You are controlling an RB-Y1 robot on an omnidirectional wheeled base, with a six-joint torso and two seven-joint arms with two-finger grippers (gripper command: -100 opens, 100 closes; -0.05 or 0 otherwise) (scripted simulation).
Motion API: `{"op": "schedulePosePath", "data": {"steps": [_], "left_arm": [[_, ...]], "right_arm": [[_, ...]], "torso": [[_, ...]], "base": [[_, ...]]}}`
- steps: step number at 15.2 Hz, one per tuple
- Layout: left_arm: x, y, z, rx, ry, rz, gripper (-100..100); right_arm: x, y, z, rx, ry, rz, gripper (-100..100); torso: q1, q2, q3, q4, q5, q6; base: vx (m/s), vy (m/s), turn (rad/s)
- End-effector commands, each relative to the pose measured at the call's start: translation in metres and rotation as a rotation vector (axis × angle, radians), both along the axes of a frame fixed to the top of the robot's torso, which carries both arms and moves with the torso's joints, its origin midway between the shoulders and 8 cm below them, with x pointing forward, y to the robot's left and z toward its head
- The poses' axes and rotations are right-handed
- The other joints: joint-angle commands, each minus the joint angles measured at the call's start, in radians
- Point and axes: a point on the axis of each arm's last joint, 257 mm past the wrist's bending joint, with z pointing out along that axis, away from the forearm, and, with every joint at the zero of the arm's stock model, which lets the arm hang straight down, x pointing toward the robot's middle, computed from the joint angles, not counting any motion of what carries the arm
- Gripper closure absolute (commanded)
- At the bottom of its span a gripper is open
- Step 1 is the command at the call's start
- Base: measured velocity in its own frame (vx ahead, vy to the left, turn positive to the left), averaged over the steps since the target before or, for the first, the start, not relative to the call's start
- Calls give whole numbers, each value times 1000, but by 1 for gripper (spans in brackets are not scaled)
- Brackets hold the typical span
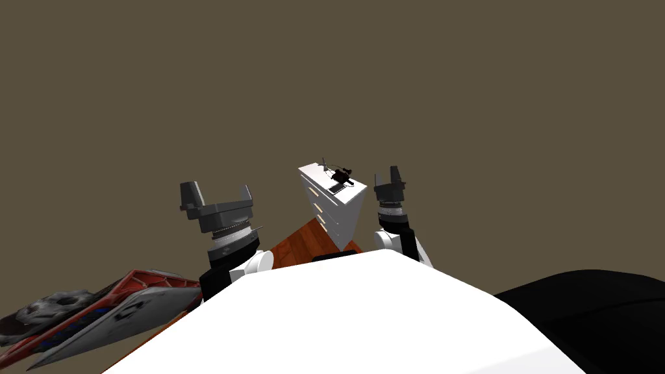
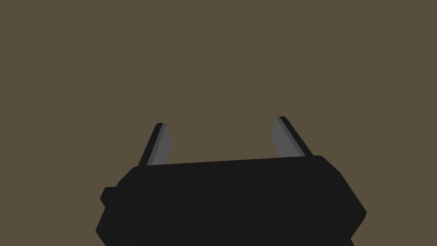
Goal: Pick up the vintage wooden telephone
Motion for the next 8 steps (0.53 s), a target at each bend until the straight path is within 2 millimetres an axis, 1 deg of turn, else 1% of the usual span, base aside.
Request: {"op": "schedulePosePath", "data": {"steps": [1, 2, 3, 4, 5, 6, 7, 8], "left_arm": [[0, 0, 0, 0, 0, 0, 0], [0, 0, 0, 0, 0, 0, 0], [0, 0, 0, 0, 0, 0, 0], [0, 0, 0, 0, 0, 0, 0], [0, 0, 0, 0, 0, 0, 0], [0, 0, 0, 0, 0, 0, 0], [0, 0, 0, 0, 0, 0, 0], [0, 0, 0, 0, 0, 0, 0]], "right_arm": [[1, 5, 0, -32, 3, 16, -100], [2, 10, -1, -59, 5, 30, -100], [2, 10, -1, -60, 5, 30, -100], [3, 16, -1, -95, 8, 47, -100], [3, 16, -1, -95, 8, 47, -100], [4, 22, -2, -131, 10, 65, -100], [4, 23, -2, -137, 10, 67, -100], [5, 29, -3, -170, 11, 83, -100]], "torso": [[0, 0, 0, 0, 0, 0], [0, 0, 0, 0, 0, 0], [1, 1, 0, 0, 0, 0], [2, 1, 1, 0, 0, 0], [3, 1, 1, 0, 1, 0], [4, 1, 1, 0, 1, 0], [4, 1, 1, 0, 1, 0], [4, 1, 1, 0, 1, 0]], "base": [[-8, 14, 13], [-21, 34, 23], [-25, 42, 15], [-22, 58, 18], [-15, 59, 11], [-12, 63, 20], [-13, 61, 18], [-15, 71, 28]]}}
